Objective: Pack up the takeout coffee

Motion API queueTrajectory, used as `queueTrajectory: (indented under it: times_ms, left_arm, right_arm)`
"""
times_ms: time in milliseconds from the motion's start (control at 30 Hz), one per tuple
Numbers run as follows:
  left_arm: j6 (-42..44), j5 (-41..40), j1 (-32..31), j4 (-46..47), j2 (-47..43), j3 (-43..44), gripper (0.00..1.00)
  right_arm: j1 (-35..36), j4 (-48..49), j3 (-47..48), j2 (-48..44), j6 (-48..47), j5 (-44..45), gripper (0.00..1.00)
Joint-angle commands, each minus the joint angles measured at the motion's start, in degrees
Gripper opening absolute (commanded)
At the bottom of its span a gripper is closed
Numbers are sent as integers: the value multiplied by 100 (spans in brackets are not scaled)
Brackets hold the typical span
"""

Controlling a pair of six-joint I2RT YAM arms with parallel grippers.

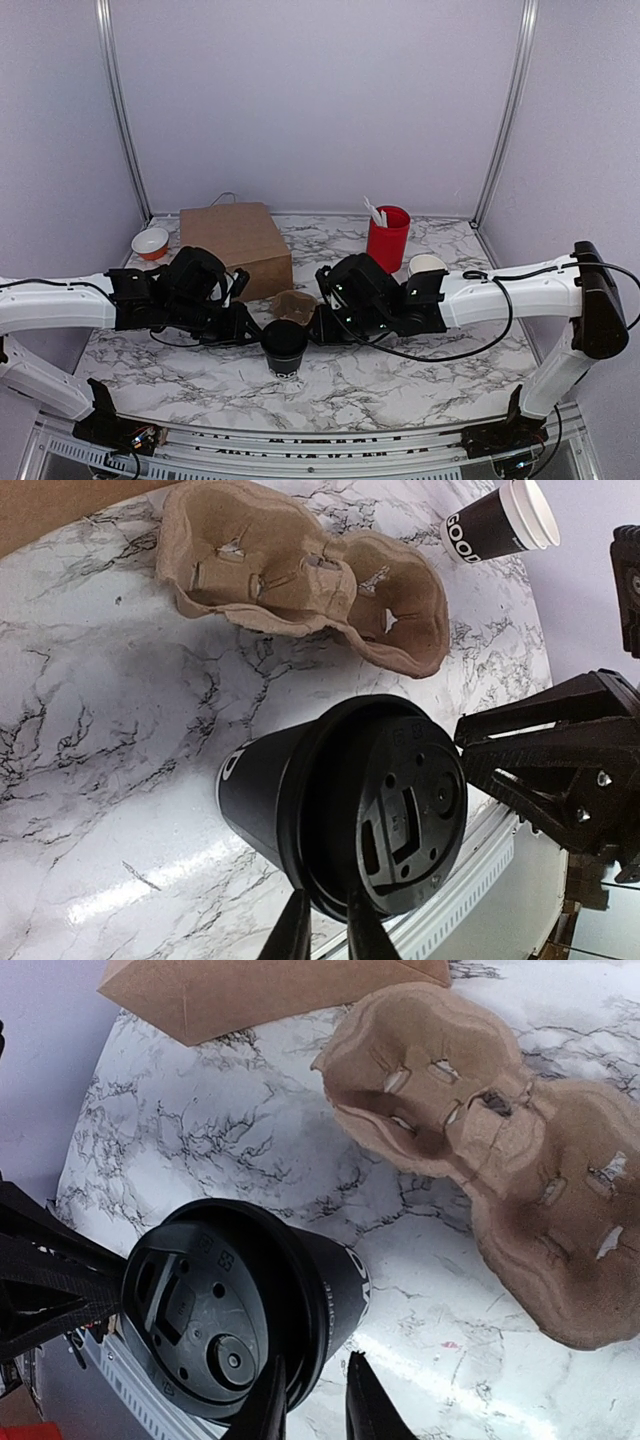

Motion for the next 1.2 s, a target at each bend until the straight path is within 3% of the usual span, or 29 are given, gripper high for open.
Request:
queueTrajectory:
  times_ms: [0, 367, 667, 767, 1167]
  left_arm:
    - [152, -97, -41, -133, -14, 225, 16]
    - [170, -357, -34, -373, -189, 258, 16]
    - [210, -984, 15, -772, -617, 423, 19]
    - [167, -1132, 91, -826, -799, 407, 21]
    - [-5, -1668, 262, -1071, -1490, 345, 33]
  right_arm:
    - [59, -215, 322, -173, -184, 201, 22]
    - [68, -857, 671, -217, -969, 352, 30]
    - [175, -1244, 1464, 33, -3231, -400, 78]
    - [243, -1277, 1640, 119, -3922, -658, 87]
    - [263, -1821, 2455, 1091, -5145, -718, 91]
